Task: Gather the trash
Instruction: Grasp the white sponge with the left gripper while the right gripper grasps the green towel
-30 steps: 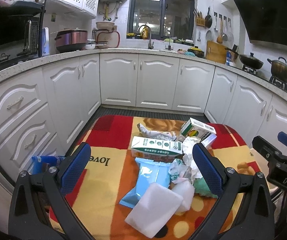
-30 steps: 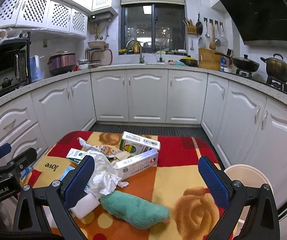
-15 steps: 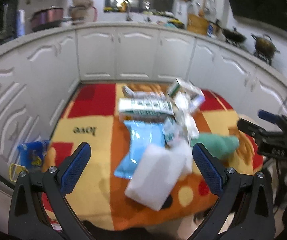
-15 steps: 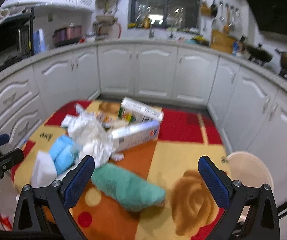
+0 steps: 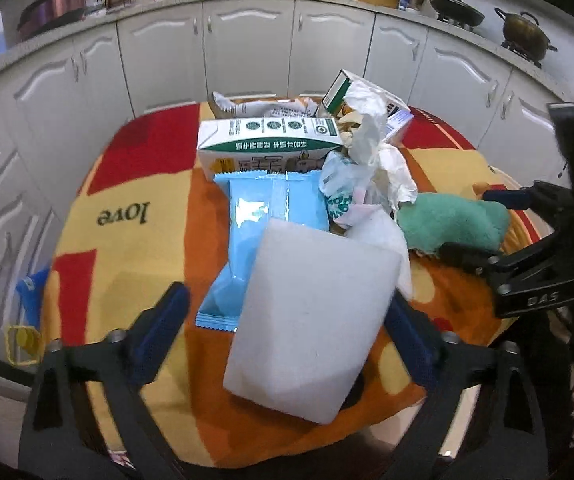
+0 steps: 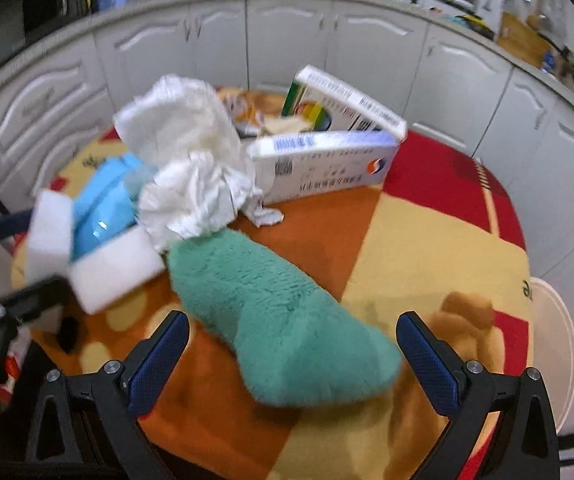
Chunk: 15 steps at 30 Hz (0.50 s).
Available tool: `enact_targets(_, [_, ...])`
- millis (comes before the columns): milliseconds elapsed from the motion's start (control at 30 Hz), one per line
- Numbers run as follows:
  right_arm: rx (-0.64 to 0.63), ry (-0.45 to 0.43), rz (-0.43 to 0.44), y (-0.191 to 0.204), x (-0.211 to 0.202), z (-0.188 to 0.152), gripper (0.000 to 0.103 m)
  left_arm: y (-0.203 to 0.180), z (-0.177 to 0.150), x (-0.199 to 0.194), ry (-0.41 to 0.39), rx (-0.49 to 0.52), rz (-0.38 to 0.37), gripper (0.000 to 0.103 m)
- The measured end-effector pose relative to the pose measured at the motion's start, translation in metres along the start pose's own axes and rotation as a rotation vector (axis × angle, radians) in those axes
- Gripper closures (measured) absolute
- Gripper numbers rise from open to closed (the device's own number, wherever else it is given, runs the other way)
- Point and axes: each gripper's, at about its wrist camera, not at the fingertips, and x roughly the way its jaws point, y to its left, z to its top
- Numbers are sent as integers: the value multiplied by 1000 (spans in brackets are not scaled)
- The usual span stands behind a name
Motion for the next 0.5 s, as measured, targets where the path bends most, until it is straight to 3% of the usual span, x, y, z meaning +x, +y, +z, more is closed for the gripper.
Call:
enact_targets(133, [-9,67,32,-6,19,7,0,1,3,4,2,-7,-3,18])
enact_targets(200, [-10,87,40,-10,25,7,1,1,4,5,5,-10,-8,30])
enact_targets(300, [51,88,129,-22,28,7,22,3,5,6,15,-23,-23,45])
enact_targets(367, [80,70,146,-27,25,7,37,2,8,5,16,-16,-15,47])
enact_targets(500, [102,36,165,-30,15,2,45,1,10,-2,16,-10,-27,48])
